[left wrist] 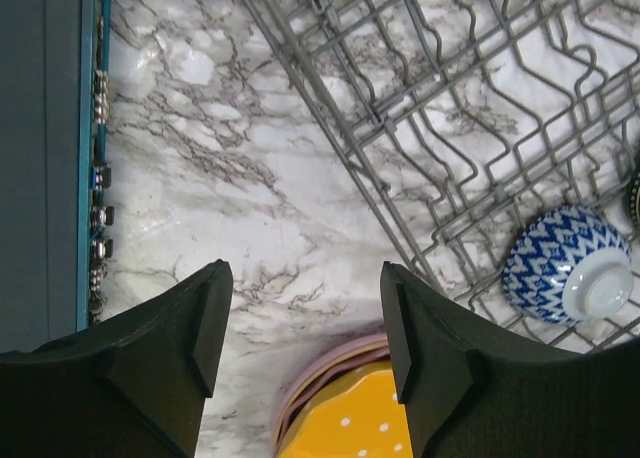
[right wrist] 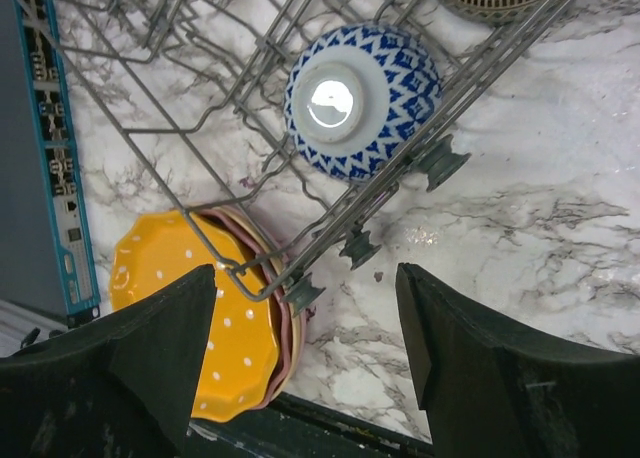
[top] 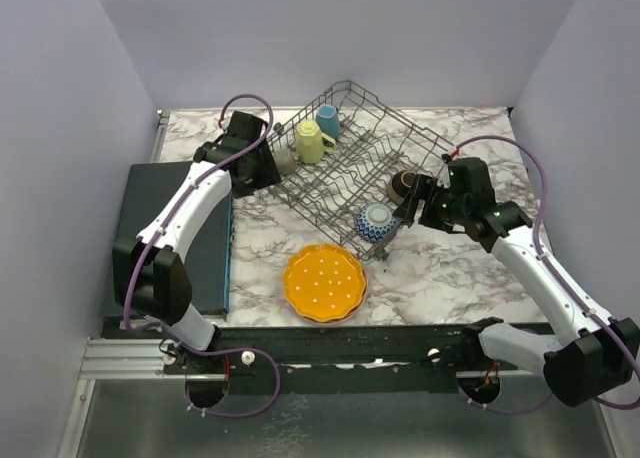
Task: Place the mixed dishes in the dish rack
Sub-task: Move the dish rack to the center of the board.
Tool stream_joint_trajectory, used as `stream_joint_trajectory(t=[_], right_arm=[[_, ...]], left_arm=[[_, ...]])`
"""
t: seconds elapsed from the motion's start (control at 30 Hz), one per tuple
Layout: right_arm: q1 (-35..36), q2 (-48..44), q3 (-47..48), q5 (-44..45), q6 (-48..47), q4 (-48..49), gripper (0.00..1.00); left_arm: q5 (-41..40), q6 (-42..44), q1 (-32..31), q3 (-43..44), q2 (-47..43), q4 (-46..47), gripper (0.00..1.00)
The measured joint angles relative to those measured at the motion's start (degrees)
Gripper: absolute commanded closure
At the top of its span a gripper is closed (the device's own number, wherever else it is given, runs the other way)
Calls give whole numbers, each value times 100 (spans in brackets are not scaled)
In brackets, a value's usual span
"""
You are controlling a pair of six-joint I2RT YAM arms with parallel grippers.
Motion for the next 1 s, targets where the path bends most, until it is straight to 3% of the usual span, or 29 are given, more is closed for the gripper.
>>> stream_joint_trajectory(t=[0.6,1.0], right_arm=[[415,-31,-122,111,140,-177,37],[649,647,-439,271,535,190,44]], left_arm=[[1287,-144,-334,-2210,-2245,120,34],[1569,-229,-334,-2680,-2472,363,34]])
